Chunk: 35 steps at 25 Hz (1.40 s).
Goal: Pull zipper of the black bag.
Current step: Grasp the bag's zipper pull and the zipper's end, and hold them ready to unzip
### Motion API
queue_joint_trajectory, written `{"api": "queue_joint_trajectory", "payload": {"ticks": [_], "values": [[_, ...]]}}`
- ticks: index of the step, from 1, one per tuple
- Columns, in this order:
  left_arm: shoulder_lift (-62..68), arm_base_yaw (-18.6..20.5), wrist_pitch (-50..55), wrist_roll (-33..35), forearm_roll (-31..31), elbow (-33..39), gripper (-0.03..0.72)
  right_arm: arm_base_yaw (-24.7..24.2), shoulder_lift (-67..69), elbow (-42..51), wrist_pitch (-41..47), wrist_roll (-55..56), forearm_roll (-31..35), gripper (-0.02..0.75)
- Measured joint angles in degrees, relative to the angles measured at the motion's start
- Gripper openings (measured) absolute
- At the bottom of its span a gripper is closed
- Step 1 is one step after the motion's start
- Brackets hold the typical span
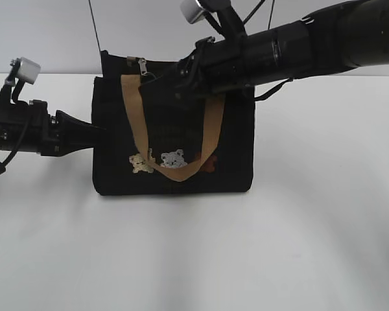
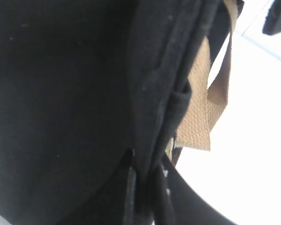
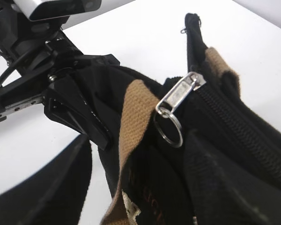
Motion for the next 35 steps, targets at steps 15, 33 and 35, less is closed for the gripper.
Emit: {"api": "queue_joint_trajectory", "payload": {"ticks": [15,33,35], "values": [[0.0,0.0,0.2,0.0,0.3,0.0,0.044,0.0,1.4,0.0,0.2,-1.7,0.2,0.391],[0.0,0.0,0.1,0.0,0.3,0.0,0.045,0.2,1.7,-0.1,0.9,-3.4,2.6,0.343],[0.0,0.0,0.1,0.0,0.3,0.0,0.045,0.2,1.8,-0.1,0.9,-3.4,2.6,0.3]]}}
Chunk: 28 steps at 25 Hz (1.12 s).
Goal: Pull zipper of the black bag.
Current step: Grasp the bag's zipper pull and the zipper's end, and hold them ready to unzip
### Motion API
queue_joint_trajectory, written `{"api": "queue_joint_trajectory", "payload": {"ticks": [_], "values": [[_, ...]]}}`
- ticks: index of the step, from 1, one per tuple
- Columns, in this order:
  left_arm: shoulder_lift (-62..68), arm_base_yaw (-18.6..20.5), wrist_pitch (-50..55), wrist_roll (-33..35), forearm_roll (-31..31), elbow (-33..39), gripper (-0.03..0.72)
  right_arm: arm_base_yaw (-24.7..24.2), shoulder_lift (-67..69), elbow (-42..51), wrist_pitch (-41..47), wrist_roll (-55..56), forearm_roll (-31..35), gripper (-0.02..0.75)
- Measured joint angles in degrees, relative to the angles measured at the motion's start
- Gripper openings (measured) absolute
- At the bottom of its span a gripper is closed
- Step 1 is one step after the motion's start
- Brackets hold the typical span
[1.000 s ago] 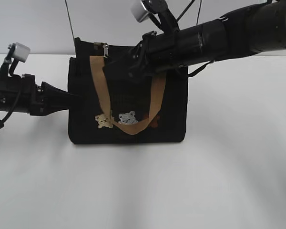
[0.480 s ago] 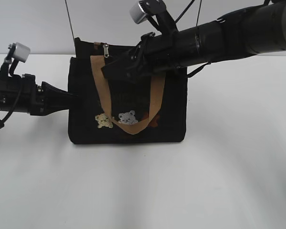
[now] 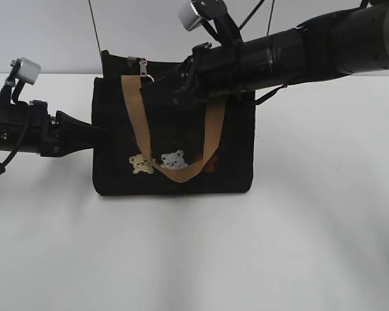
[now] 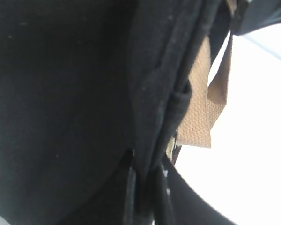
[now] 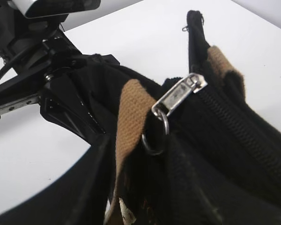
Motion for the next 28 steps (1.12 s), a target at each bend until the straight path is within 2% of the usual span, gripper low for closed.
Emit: {"api": "queue_joint_trajectory", "payload": {"ticks": [4,6,20,22,25,28], "values": [[0.0,0.0,0.0,0.0,0.0,0.0,0.045,0.0,0.1,0.0,0.0,-0.2,0.0,0.193],[0.0,0.0,0.0,0.0,0.0,0.0,0.045,0.0,0.1,0.0,-0.2,-0.2,0.1,0.172],[0.0,0.0,0.2,0.0,0.3,0.0,0.045,0.0,0.2,0.0,-0.9,-1.1,5.7,0.16],[0.0,0.0,0.2,0.0,0.4,0.0,0.045,0.0,0.2,0.0,-1.1,-1.2,6.0,0.119],[0.0,0.0,0.2,0.0,0.5,0.0,0.045,0.0,0.2,0.0,-1.4,-0.7,6.1,0.002],[0.0,0.0,0.2,0.0,0.5,0.0,0.045,0.0,-0.2,0.0,-2.8,1.4,5.6,-0.015]]}}
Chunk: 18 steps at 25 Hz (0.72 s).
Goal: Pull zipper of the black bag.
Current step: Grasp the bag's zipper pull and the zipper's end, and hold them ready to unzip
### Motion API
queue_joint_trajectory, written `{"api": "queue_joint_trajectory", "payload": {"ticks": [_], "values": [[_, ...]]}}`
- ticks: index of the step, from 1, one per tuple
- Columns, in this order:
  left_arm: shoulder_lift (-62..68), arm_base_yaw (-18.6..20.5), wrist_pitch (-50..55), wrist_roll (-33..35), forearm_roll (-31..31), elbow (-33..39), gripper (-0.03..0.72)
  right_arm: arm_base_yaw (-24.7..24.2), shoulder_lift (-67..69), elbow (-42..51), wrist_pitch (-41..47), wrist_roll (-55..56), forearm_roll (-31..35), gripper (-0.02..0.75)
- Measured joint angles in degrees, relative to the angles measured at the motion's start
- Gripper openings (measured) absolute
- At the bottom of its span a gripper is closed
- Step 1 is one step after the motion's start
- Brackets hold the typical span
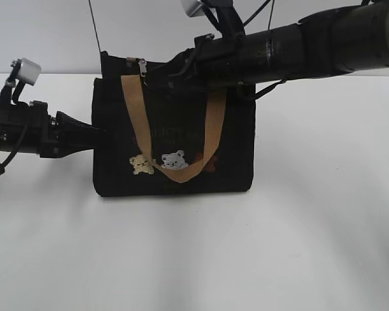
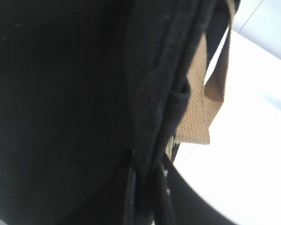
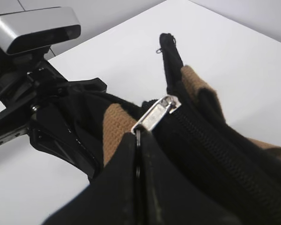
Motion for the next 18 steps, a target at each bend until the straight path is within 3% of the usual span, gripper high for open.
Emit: {"api": "queue_joint_trajectory", "payload": {"ticks": [6,18], "values": [[0.0,0.0,0.2,0.0,0.4,0.0,0.045,-0.2,-4.0,0.0,-4.5,4.9,-5.2,-0.015],[0.0,0.0,0.3,0.0,0.6,0.0,0.045,-0.2,-5.9,0.0,-4.3,10.1,-8.7,-0.015]]}}
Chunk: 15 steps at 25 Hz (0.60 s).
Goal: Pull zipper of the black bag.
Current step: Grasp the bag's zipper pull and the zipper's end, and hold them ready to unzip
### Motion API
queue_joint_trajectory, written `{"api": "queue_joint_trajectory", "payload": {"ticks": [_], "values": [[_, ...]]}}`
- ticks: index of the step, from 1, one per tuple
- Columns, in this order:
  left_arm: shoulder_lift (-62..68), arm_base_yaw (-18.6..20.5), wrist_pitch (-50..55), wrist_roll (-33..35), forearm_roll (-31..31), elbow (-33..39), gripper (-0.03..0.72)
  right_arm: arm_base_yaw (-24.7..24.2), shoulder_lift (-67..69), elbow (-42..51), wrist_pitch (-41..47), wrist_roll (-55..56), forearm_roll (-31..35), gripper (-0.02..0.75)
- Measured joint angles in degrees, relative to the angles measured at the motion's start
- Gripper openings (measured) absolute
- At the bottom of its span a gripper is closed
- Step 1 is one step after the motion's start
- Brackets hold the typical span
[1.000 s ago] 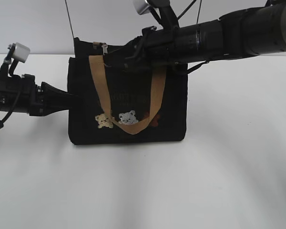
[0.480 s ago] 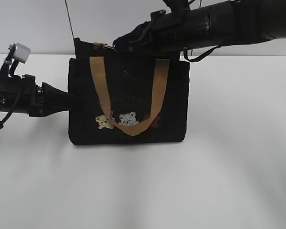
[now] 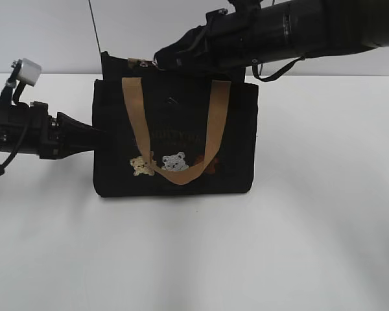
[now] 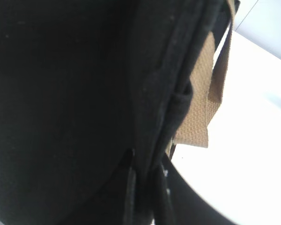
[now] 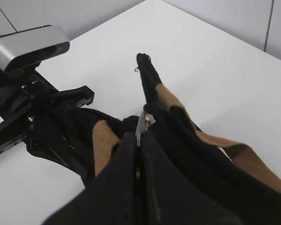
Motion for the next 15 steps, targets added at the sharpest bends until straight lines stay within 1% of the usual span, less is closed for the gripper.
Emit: {"api": "queue_joint_trajectory", "payload": {"ticks": [8,15], "values": [[0.0,0.0,0.3,0.0,0.1,0.0,0.045,0.0,-1.3,0.0,-1.5,0.1,0.0,-0.015],[0.0,0.0,0.4,0.0,0.2,0.0,0.045,0.0,-1.3,0.0,-2.5,2.5,0.7,-0.015]]}}
